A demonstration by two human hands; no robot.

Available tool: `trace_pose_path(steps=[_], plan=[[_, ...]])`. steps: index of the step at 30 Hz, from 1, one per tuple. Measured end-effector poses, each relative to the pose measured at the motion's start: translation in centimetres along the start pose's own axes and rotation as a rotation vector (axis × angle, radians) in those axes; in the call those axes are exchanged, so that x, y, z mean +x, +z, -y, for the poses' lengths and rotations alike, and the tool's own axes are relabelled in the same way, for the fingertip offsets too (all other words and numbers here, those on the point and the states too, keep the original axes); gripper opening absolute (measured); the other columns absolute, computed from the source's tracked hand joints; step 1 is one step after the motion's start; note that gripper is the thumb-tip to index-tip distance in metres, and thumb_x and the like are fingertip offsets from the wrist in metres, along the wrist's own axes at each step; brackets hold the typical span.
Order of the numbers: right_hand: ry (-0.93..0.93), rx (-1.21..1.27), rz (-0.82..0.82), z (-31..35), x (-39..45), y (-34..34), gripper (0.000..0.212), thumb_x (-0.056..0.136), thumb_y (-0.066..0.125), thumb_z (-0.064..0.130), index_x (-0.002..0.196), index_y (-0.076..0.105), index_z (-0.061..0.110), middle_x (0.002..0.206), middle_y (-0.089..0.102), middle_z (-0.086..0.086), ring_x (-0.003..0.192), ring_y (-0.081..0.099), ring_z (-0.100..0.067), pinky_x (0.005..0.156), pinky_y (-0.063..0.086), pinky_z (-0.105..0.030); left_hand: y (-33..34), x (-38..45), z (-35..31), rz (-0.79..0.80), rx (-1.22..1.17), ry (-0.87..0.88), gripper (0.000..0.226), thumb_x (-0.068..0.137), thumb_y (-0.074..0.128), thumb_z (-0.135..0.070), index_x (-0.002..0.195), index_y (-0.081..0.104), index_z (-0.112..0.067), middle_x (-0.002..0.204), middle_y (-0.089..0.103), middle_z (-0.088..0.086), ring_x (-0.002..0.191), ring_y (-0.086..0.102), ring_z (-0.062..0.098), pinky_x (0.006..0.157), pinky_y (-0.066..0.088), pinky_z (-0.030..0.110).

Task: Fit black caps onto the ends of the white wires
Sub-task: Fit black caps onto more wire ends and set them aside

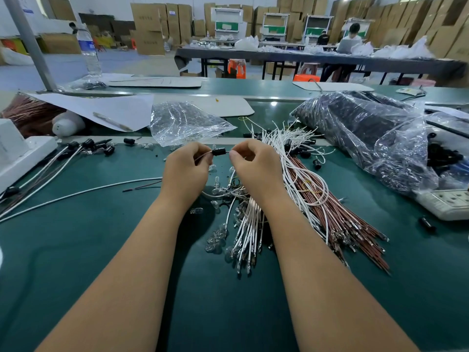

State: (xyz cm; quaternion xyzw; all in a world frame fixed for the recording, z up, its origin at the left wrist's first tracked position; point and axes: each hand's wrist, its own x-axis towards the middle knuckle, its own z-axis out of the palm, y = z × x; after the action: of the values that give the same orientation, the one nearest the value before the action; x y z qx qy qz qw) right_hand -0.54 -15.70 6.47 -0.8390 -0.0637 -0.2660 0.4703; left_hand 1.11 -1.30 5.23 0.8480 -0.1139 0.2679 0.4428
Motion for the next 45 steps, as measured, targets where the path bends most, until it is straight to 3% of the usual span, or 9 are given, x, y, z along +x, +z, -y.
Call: trace_pose_path(steps=[8,12,16,20,26,31,36,42,45], plan=[[0.067,0.097,-0.017,-0.31,0.54,-0.06,0.013,0.088,0.065,0.005,0.086,0.068,0.017,0.072,0.062,0.011,0.067,0.058,-0.003,0.069,0.049,-0.021,0.01,-0.27,-0.23,0.022,-0.021,0.030,0.009,0.089,0.064,-0.013,0.085,0.062,-0.021,0.069,0.059,-0.016,0.065,0.055,-0.004,0.060,0.038,0.004],[0.062,0.138,-0.035,-0.30,0.52,-0.17,0.016,0.087,0.065,0.003,0.084,0.067,0.019,0.073,0.063,0.011,0.067,0.059,-0.003,0.069,0.050,-0.020,0.06,-0.42,-0.39,0.050,-0.026,0.061,0.007,0.087,0.065,-0.011,0.087,0.064,-0.018,0.071,0.062,-0.010,0.068,0.059,0.005,0.063,0.042,0.009],[0.050,0.151,-0.040,-0.21,0.47,-0.30,0.012,0.086,0.067,0.002,0.086,0.070,0.014,0.075,0.064,0.008,0.071,0.061,-0.005,0.073,0.051,-0.019,0.03,-0.38,-0.33,0.051,-0.037,0.049,0.005,0.087,0.065,-0.012,0.085,0.065,-0.016,0.068,0.061,-0.012,0.061,0.054,-0.005,0.058,0.039,0.006],[0.040,0.184,-0.027,-0.12,0.43,-0.50,0.016,0.084,0.067,-0.002,0.085,0.072,0.013,0.076,0.066,0.006,0.071,0.062,-0.005,0.072,0.052,-0.017,0.12,-0.33,-0.24,0.070,-0.039,0.046,0.004,0.088,0.064,-0.014,0.087,0.067,-0.014,0.070,0.066,-0.002,0.060,0.054,0.003,0.058,0.041,0.013],[0.126,0.188,-0.006,-0.24,0.43,-0.26,0.013,0.085,0.067,0.006,0.095,0.068,0.014,0.077,0.065,0.002,0.071,0.063,-0.014,0.070,0.056,-0.031,0.10,-0.29,-0.19,0.056,-0.044,0.072,0.011,0.089,0.063,-0.010,0.081,0.063,-0.016,0.065,0.058,-0.007,0.057,0.049,-0.001,0.057,0.037,0.011],[0.187,0.170,0.003,-0.31,0.56,-0.25,0.009,0.088,0.065,0.018,0.084,0.068,0.010,0.070,0.063,0.004,0.071,0.064,-0.018,0.068,0.053,-0.031,0.00,-0.27,-0.27,0.041,-0.033,0.085,0.011,0.089,0.063,-0.009,0.083,0.064,-0.017,0.068,0.058,-0.013,0.061,0.051,-0.006,0.059,0.037,0.006],[0.186,0.194,0.025,-0.28,0.51,-0.38,0.004,0.088,0.066,0.012,0.085,0.067,0.012,0.073,0.064,0.001,0.069,0.061,-0.016,0.071,0.054,-0.031,-0.05,-0.40,-0.41,0.044,-0.018,0.087,0.008,0.088,0.064,-0.008,0.085,0.066,-0.015,0.070,0.060,-0.011,0.067,0.056,0.006,0.063,0.039,0.007],[0.206,0.279,0.026,-0.22,0.42,-0.72,0.018,0.088,0.064,0.004,0.077,0.063,0.018,0.071,0.063,-0.001,0.066,0.060,-0.015,0.067,0.053,-0.030,-0.01,-0.58,-0.57,0.091,-0.028,0.060,0.004,0.086,0.067,-0.011,0.085,0.070,-0.013,0.072,0.068,0.001,0.070,0.064,0.018,0.068,0.051,0.031],[0.216,0.330,0.042,-0.14,0.39,-0.78,0.021,0.089,0.062,-0.001,0.077,0.062,0.016,0.071,0.063,-0.003,0.059,0.060,-0.009,0.061,0.052,-0.022,-0.03,-0.64,-0.66,0.106,-0.031,0.052,0.005,0.084,0.068,-0.011,0.081,0.072,-0.012,0.068,0.067,0.002,0.064,0.061,0.017,0.065,0.050,0.033]])
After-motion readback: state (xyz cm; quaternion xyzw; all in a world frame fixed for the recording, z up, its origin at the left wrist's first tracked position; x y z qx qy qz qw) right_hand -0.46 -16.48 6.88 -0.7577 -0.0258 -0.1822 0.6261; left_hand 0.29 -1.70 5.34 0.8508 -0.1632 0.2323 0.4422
